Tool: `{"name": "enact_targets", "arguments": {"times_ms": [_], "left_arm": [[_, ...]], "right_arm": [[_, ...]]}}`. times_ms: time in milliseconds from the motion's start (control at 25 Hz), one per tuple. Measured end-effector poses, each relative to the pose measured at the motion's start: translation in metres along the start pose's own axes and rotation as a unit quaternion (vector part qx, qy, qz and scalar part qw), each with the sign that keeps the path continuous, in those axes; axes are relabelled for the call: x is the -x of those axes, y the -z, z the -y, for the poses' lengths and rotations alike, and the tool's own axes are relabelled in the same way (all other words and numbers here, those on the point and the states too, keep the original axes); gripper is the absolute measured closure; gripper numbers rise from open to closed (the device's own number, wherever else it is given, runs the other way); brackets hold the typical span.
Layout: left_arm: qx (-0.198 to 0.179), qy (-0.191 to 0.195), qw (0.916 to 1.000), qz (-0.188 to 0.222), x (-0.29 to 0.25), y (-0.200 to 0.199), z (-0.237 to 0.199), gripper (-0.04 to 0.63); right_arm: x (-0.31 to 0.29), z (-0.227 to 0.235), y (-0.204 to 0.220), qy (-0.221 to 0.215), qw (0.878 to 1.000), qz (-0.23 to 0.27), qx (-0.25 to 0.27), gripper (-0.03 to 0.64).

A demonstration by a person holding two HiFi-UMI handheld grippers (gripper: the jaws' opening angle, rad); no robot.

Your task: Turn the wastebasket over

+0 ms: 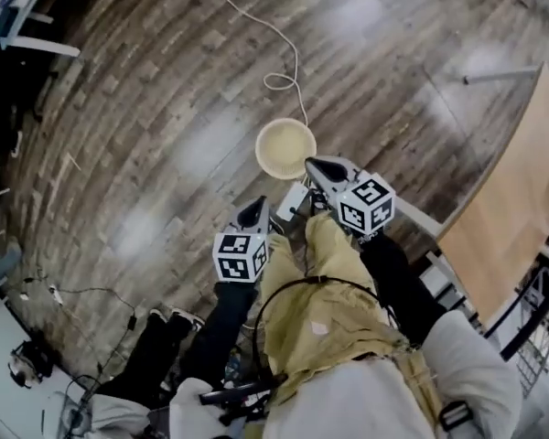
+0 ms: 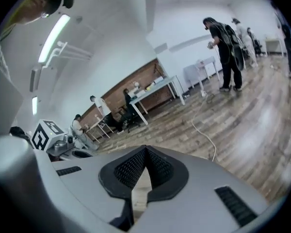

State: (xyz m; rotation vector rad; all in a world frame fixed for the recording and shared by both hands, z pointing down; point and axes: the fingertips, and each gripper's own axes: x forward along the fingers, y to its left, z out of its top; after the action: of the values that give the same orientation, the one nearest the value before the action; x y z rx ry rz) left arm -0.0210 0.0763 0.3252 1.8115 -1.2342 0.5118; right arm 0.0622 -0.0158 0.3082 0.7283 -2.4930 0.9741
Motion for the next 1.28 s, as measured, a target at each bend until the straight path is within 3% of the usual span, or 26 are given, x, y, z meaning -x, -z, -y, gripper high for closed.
{"name": "enact_targets", "arguments": {"times_ms": [200,360,520,640,960,1280], "left_arm": [[0.005,-0.002,0.9930,0.118,0.059,-0.078,0.046,0.594],[0.023,-0.018,0.9849,0.171,0.102,-0.099,0.064,0.594],[0.031,-0.020,0.9799,0.196,0.132,-0.108,0.084,0.594],[0.001,-0.009,0.9786,0.206,0.143,-0.124,0.098,0.594],[-0.079,0.013,0.9666,0.243,0.175,-0.180,0.122,0.594],[-0.118,0.030,0.9587,0.257,0.182,-0.197,0.136,0.594]], "right_arm": [[0.064,-0.066,-0.106,0.003,0.990,0.104,0.095,0.595],[0.117,-0.113,-0.138,0.007,0.980,0.156,0.122,0.595],[0.155,-0.140,-0.144,0.017,0.975,0.180,0.126,0.595],[0.160,-0.157,-0.158,0.014,0.971,0.202,0.129,0.595],[0.158,-0.218,-0.216,-0.018,0.948,0.235,0.214,0.595],[0.164,-0.227,-0.222,-0.016,0.944,0.238,0.229,0.595]]}}
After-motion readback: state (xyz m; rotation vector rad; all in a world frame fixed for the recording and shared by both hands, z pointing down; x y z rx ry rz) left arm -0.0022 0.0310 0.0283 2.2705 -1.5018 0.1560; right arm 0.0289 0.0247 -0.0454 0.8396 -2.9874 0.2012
